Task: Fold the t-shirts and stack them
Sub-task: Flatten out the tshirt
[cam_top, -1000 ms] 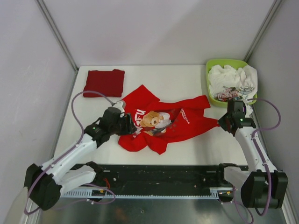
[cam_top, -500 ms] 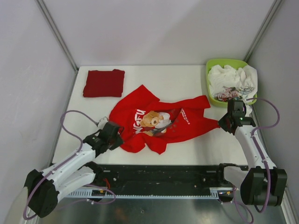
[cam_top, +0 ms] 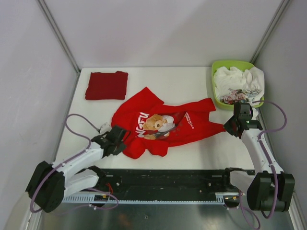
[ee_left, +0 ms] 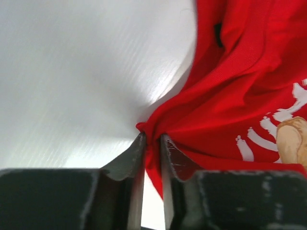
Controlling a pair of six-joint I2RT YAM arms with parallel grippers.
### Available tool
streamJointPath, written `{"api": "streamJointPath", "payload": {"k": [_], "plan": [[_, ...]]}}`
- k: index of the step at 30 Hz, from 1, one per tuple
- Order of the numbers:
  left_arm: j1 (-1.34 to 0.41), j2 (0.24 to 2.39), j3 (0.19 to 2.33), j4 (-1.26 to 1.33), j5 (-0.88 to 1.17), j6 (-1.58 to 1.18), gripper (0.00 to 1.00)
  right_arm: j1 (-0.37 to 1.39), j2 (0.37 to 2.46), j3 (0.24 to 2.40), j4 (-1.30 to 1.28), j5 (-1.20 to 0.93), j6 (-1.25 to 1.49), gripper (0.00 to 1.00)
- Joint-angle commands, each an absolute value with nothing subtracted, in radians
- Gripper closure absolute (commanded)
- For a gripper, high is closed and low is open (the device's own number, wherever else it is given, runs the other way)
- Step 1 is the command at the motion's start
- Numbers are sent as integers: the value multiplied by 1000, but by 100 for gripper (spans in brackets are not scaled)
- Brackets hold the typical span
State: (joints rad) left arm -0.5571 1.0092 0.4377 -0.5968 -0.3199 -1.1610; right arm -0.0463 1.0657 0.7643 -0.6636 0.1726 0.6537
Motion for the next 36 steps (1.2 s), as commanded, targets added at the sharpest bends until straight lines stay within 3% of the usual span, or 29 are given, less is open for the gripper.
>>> {"api": "streamJointPath", "payload": {"k": [1, 5, 13, 15, 17, 19, 23, 25, 30, 36], "plan": [[-558, 1097, 494, -562, -405, -1161, 90, -51, 1045, 796, -664, 170, 639, 100], [-518, 1184, 631, -555, -487, -1029, 99, -52, 1040, 796, -669, 172, 635, 100], [-384, 1395, 931, -549, -598, -708, 97, -61, 1063, 794, -665, 184, 630, 100], [-364, 1449, 982, -540, -529, -629, 86, -61, 1072, 791, -653, 171, 630, 100], [-362, 1468, 1016, -530, -435, -571, 56, -61, 1093, 790, -636, 156, 625, 100], [-362, 1438, 1012, -519, -358, -548, 36, -59, 1119, 790, -617, 146, 619, 100], [-355, 1299, 942, -520, -294, -573, 21, -58, 1178, 790, -570, 139, 615, 100], [-350, 1210, 871, -528, -272, -633, 26, -59, 1207, 790, -545, 139, 610, 100], [-348, 1050, 636, -534, -222, -891, 51, -63, 1258, 791, -502, 132, 610, 100], [-358, 1057, 528, -508, -245, -1082, 57, -60, 1278, 790, -492, 114, 607, 100]]}}
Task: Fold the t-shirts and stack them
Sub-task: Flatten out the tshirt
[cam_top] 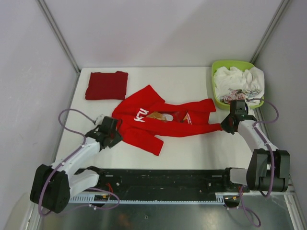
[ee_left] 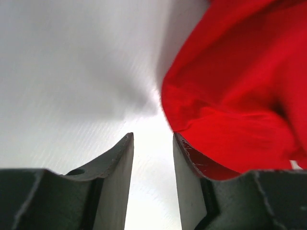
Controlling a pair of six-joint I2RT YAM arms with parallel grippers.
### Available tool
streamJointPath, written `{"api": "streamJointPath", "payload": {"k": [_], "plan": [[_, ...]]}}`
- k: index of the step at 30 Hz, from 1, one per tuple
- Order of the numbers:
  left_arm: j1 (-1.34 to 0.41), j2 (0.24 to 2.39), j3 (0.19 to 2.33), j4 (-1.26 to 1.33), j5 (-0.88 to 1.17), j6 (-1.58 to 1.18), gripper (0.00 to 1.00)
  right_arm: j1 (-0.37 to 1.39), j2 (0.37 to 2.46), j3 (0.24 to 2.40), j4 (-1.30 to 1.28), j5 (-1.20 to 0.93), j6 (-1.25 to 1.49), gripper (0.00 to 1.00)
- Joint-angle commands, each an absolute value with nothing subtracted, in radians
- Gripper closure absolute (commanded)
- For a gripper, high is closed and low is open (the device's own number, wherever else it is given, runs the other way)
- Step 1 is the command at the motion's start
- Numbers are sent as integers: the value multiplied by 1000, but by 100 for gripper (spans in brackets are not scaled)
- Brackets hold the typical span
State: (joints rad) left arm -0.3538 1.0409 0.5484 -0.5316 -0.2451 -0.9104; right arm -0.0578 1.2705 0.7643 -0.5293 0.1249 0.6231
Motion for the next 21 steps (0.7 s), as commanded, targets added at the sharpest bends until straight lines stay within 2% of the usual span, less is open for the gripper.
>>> {"api": "streamJointPath", "payload": {"k": [1, 11, 21], "plan": [[-359, 1071, 531, -504, -250, -1095, 57, -59, 1278, 790, -492, 114, 606, 100], [-376, 1167, 535, -435, -199, -1109, 56, -47, 1278, 790, -489, 115, 607, 100], [-431, 1206, 558, -429, -254, -1094, 54, -34, 1285, 790, -480, 116, 615, 100]]}}
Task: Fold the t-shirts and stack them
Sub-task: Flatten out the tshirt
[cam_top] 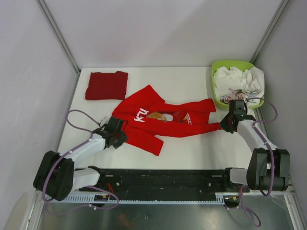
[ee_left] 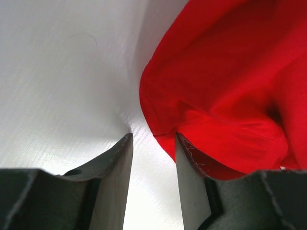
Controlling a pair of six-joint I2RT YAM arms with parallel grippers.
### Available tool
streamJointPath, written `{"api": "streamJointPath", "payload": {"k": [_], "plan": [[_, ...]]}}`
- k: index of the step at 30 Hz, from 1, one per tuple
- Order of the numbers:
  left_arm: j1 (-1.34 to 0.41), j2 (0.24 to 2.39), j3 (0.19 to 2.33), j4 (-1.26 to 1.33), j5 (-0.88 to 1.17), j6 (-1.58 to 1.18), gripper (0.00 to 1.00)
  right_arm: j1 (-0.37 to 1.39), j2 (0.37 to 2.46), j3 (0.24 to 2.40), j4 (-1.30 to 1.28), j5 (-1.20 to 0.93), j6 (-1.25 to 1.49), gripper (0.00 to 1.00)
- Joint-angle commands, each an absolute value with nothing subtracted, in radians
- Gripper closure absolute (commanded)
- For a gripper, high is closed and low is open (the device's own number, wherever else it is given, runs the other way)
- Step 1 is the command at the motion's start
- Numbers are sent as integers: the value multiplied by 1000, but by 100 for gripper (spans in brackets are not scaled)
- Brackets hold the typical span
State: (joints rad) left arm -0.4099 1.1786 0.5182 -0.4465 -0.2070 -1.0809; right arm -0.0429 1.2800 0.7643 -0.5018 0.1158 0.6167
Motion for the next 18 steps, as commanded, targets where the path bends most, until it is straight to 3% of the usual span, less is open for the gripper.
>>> {"api": "streamJointPath", "payload": {"k": [1, 7, 10, 15, 18], "plan": [[-435, 1220, 566, -428, -264, -1093, 54, -32, 1287, 790, -480, 116, 615, 100], [-472, 1325, 634, -429, -334, -1069, 50, -22, 1289, 791, -473, 112, 618, 100], [-491, 1355, 636, -438, -361, -1081, 53, -17, 1292, 790, -469, 110, 617, 100], [-514, 1363, 603, -481, -427, -1111, 64, -15, 1293, 791, -465, 106, 609, 100], [-515, 1324, 599, -520, -476, -1108, 80, -19, 1287, 792, -462, 104, 603, 100]]}}
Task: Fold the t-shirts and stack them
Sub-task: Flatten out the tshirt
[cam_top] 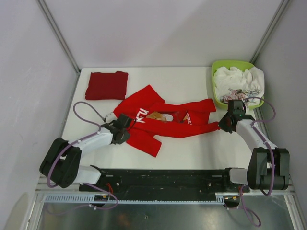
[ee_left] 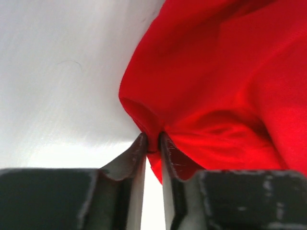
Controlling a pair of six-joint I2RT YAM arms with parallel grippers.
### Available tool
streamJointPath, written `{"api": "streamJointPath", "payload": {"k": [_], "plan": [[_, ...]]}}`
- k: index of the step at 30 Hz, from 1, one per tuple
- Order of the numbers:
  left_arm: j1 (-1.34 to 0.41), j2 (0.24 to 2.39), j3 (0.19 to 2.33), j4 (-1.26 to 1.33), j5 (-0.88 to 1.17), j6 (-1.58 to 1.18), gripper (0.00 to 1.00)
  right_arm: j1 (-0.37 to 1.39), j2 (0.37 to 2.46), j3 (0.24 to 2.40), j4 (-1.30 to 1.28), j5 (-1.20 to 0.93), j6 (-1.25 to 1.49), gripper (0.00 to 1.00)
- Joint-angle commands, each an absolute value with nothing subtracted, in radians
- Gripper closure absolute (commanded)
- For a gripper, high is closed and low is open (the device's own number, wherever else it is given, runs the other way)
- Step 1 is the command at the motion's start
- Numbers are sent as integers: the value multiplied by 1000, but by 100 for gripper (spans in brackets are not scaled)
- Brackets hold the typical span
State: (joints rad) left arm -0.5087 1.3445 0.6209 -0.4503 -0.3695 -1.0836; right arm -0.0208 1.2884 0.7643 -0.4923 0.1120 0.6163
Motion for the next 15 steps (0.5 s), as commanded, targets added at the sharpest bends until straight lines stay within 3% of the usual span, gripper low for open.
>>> {"api": "streamJointPath", "payload": {"k": [1, 3, 5, 15], "plan": [[-515, 1296, 606, -536, -497, -1094, 87, -20, 1285, 792, -461, 102, 602, 100], [-514, 1229, 639, -581, -551, -1051, 96, -26, 1276, 800, -467, 98, 601, 100], [-510, 1151, 692, -625, -602, -987, 99, -31, 1263, 816, -481, 96, 605, 100], [-500, 764, 1054, -699, -718, -609, 100, -107, 1002, 1017, -654, 65, 661, 100]]}}
